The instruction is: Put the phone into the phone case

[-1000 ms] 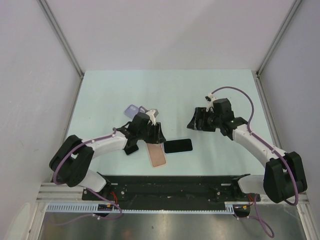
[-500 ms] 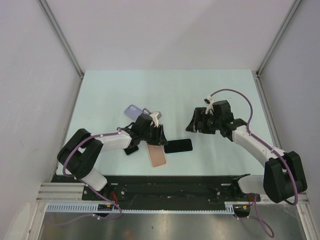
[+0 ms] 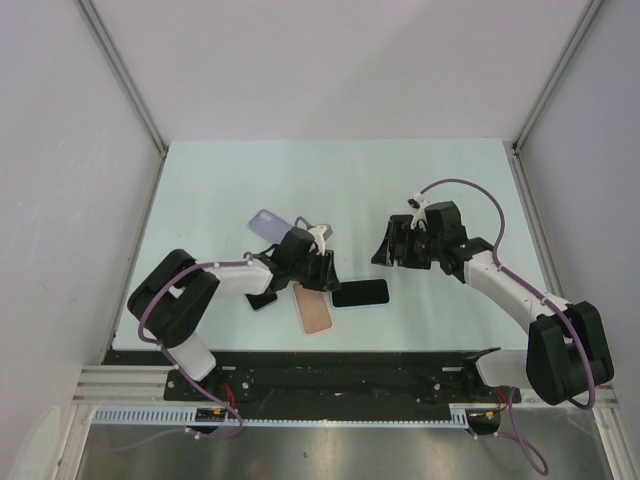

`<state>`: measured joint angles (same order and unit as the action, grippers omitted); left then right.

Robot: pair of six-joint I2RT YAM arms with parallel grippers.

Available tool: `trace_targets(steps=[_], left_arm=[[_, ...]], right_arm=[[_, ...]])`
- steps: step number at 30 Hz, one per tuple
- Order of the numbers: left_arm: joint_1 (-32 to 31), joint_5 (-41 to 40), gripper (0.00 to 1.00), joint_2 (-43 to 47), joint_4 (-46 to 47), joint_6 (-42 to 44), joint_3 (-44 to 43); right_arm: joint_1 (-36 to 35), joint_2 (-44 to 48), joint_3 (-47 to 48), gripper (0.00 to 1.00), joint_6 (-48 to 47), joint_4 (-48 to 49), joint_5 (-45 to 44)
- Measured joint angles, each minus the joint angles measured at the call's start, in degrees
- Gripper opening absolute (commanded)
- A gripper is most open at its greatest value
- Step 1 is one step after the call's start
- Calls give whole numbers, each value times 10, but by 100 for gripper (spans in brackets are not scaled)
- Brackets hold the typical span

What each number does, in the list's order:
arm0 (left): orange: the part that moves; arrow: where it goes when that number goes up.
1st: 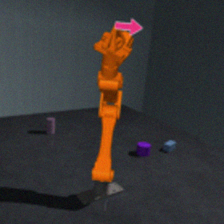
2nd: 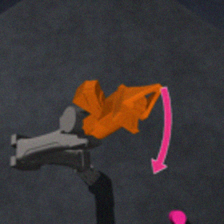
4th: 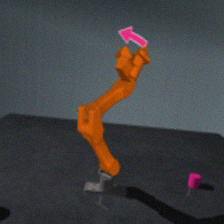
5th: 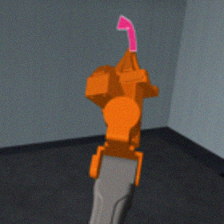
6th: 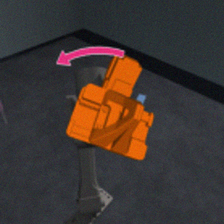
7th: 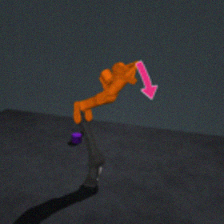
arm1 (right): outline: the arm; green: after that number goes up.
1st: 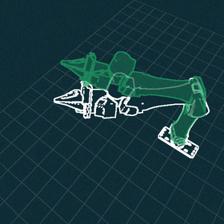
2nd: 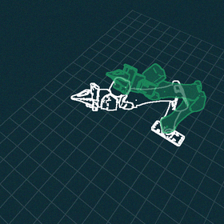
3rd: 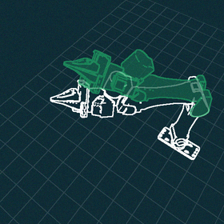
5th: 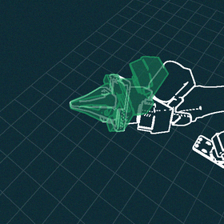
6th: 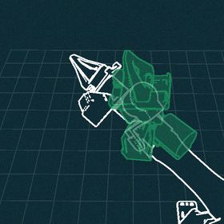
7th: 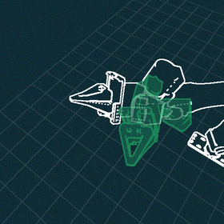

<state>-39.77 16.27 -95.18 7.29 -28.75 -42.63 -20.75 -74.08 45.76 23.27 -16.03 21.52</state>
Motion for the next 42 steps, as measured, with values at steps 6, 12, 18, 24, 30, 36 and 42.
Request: trace_targets(steps=[6, 12, 18, 24, 30, 36, 42], left_arm=[[-25, 0, 43, -5, -4, 1, -7], [-60, 7, 42, -32, -12, -14, -39], [-81, 20, 42, -68, -18, -29, -80], [-89, 43, 42, -112, -19, -41, -130], [-101, 66, 43, -143, -15, -55, -164], [-112, 79, 49, -156, -3, -58, -174], [-105, 57, 54, -118, -5, -39, -152]], right_arm=[[0, -5, 0, 90, 0, 0, 0], [0, -6, -8, 90, 0, 0, 0], [0, -6, -9, 90, -4, -1, -1], [4, 14, -13, 90, -5, -10, -1], [9, 56, -14, 91, -5, -30, -5], [12, 76, -14, 91, -9, -40, -10], [12, 83, -14, 95, -11, -48, -7]])
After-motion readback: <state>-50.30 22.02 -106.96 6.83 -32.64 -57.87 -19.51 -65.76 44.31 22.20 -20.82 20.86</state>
